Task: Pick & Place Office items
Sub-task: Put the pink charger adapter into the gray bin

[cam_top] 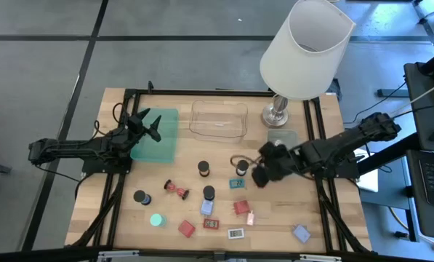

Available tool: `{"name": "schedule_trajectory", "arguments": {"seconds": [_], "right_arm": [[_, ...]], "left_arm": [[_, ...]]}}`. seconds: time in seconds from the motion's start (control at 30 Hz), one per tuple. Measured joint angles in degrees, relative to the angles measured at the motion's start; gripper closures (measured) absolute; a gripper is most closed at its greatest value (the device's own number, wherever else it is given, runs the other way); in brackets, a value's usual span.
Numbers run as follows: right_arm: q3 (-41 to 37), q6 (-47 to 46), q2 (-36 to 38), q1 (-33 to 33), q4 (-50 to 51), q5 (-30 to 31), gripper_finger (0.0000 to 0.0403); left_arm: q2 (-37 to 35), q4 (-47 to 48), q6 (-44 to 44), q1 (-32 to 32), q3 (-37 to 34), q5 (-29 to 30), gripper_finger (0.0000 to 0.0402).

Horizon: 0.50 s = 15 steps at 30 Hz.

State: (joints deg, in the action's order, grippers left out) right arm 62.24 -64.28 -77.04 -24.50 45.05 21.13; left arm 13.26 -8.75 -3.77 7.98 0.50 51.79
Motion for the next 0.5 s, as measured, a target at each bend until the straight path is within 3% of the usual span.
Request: {"name": "schedule_trajectory", "arguments": {"seconds": [0.2, 0.3, 0.5], "right_arm": [[0.0, -14.5, -2.5, -6.4, -7.5, -4.2, 0.0188], [0.0, -17.2, -4.6, -8.8, -10.4, -7.2, 0.0188], [0.0, 3.1, -10.2, -12.9, -16.9, -7.1, 0.0188]], "left_arm": [[0.0, 0.0, 0.0, 0.0, 0.0, 0.0, 0.0123], [0.0, 0.0, 0.0, 0.0, 0.0, 0.0, 0.0123], [0.0, 0.0, 0.0, 0.0, 0.0, 0.0, 0.0123]]}}
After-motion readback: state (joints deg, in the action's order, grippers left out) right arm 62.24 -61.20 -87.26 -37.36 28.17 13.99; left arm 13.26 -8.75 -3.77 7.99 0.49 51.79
